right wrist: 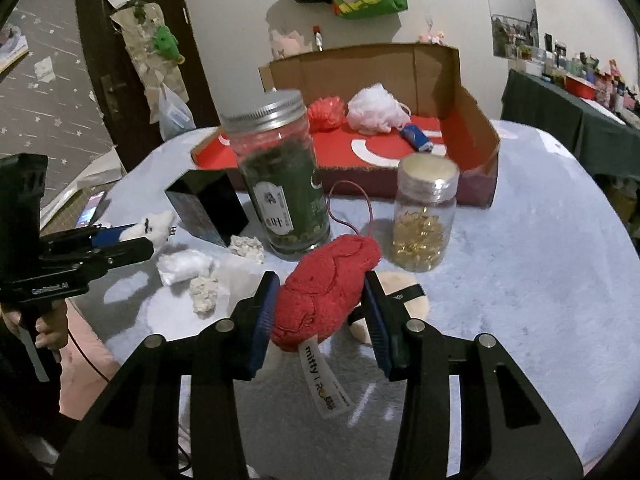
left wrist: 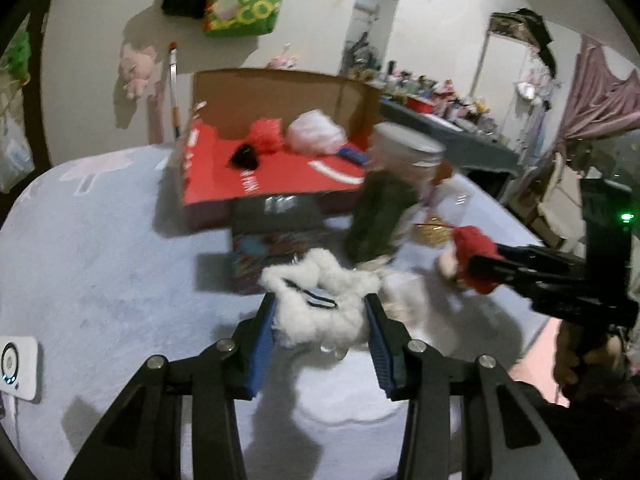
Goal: Organize soft objects
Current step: 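Grasp the white fluffy scrunchie with the left tool while the right tool grasps the red knitted item, then carry the white scrunchie with the left tool while the right tool carries the red knitted item into the box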
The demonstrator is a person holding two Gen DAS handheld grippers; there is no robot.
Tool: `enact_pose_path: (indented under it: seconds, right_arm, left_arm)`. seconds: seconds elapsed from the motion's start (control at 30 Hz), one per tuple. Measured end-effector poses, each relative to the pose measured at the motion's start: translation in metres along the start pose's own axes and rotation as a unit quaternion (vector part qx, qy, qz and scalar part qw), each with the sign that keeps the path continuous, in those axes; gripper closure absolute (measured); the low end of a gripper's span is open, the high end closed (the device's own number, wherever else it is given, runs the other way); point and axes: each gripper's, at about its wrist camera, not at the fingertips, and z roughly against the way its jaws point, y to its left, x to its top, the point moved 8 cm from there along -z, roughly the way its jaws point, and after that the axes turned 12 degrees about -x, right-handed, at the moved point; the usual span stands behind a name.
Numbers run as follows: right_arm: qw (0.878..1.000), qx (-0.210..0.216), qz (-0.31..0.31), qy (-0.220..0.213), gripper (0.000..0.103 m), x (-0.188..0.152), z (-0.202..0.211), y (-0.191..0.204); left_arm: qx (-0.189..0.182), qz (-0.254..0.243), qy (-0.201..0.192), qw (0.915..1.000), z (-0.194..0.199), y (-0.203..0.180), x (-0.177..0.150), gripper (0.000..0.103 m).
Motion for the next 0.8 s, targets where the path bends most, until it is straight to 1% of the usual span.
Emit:
enact_pose_path:
  seconds: [0.13,0.27,0.47,0.6,0.7,0.8]
  right_arm:
    - [1.000,0.008,0.002,0.001,0.063,0.002,0.002,0.000]
    - [1.000,0.010,0.006,0.001,0.063,0.001,0.002,0.001]
    - [1.000,0.006,0.003,0.002,0.063,0.000,0.000,-0.002]
    - [1.000,-0.006,0.008,0.007,0.063,-0.004,-0.006,-0.003]
    - [1.000,-0.005,0.009,0.004,0.063,-0.004,-0.004,-0.003]
    - [1.000,-0.005,0.009,0.000,0.063,-0.002,-0.002,-0.003]
  left_arm:
    - [-0.019,-0.008,0.002,0.9998,-0.010,-0.015,0.006,0.058]
    - [-0.025,-0.008,0.008,0.9996,-0.018,-0.020,0.005,0.059]
    - [-0.014,-0.006,0.012,0.9998,-0.025,-0.015,0.005,0.059]
    - [0.010,-0.006,0.020,0.9997,-0.029,-0.006,-0.002,0.059]
    - [0.005,0.002,0.018,0.9998,-0.026,-0.003,-0.004,0.059]
    - [0.003,0.000,0.010,0.9999,-0.021,-0.003,0.000,0.059]
